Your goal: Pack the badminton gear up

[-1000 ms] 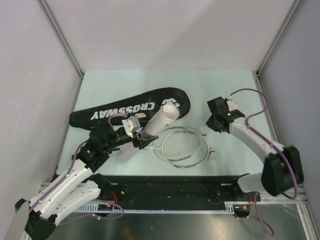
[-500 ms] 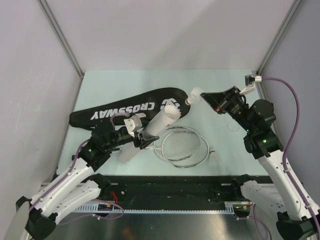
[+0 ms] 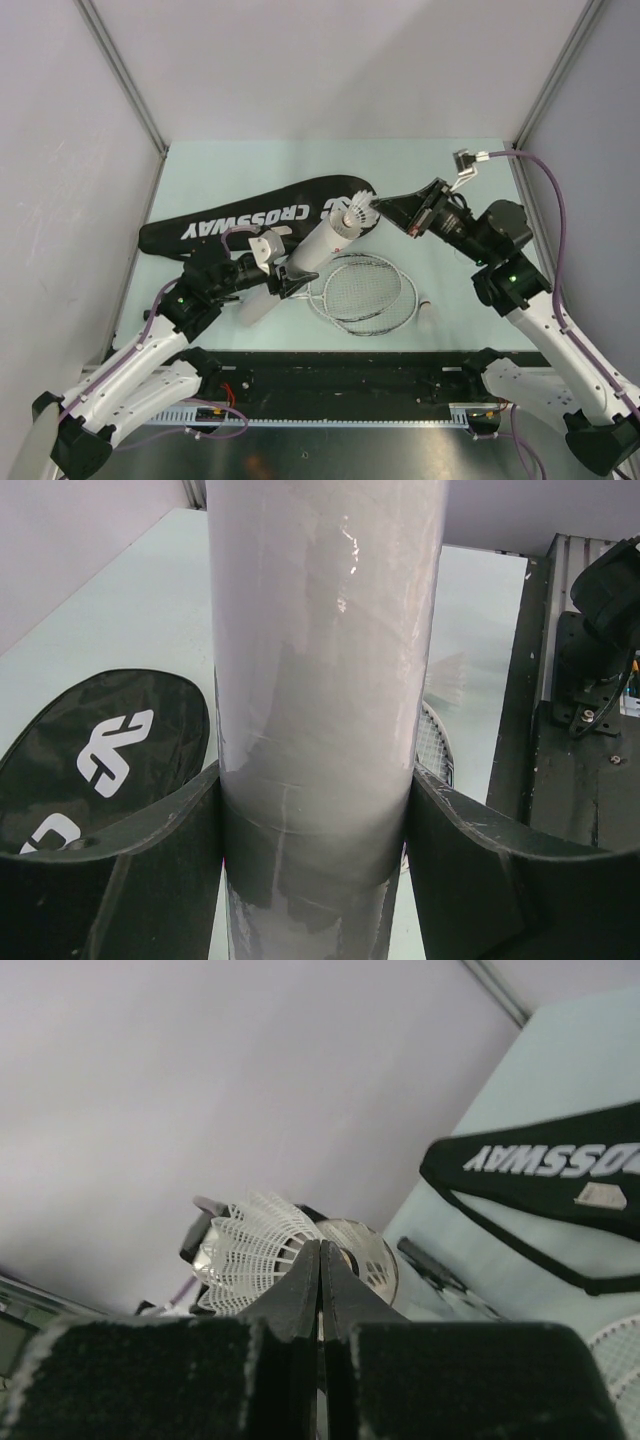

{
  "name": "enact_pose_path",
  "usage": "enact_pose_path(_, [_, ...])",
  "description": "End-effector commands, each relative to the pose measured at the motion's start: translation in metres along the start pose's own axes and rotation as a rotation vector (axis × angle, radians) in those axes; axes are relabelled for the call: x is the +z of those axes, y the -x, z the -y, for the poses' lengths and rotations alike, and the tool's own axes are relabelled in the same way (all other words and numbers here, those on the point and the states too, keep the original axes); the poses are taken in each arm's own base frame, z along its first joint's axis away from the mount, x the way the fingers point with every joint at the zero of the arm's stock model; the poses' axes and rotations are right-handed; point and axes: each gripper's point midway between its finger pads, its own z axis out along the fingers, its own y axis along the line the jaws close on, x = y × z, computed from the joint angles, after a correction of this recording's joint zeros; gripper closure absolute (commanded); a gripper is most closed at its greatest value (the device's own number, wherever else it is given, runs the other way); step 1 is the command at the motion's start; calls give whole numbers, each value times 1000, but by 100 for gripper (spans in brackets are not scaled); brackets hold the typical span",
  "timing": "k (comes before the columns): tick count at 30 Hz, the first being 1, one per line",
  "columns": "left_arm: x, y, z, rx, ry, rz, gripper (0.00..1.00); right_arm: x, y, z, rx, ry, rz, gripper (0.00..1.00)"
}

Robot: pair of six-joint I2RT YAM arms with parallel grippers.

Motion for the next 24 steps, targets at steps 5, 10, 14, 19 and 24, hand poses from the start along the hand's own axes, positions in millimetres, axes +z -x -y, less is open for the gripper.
enact_pose_path(5, [1, 17, 3, 41, -20, 55, 99, 18, -36, 30, -94, -94, -105, 92])
enact_pose_path(10, [1, 16, 3, 44, -19, 55, 100, 23, -53, 49, -131, -143, -159, 79])
enact_pose_path(14, [1, 16, 3, 42, -22, 54, 100, 24, -67, 56, -187, -163, -204, 72])
enact_pose_path(19, [1, 15, 3, 40, -21, 51, 100, 18, -68, 55, -236, -179, -214, 57])
enact_pose_path(24, [2, 14, 2, 37, -18, 46, 100, -9, -23, 46, -310, -225, -99, 31])
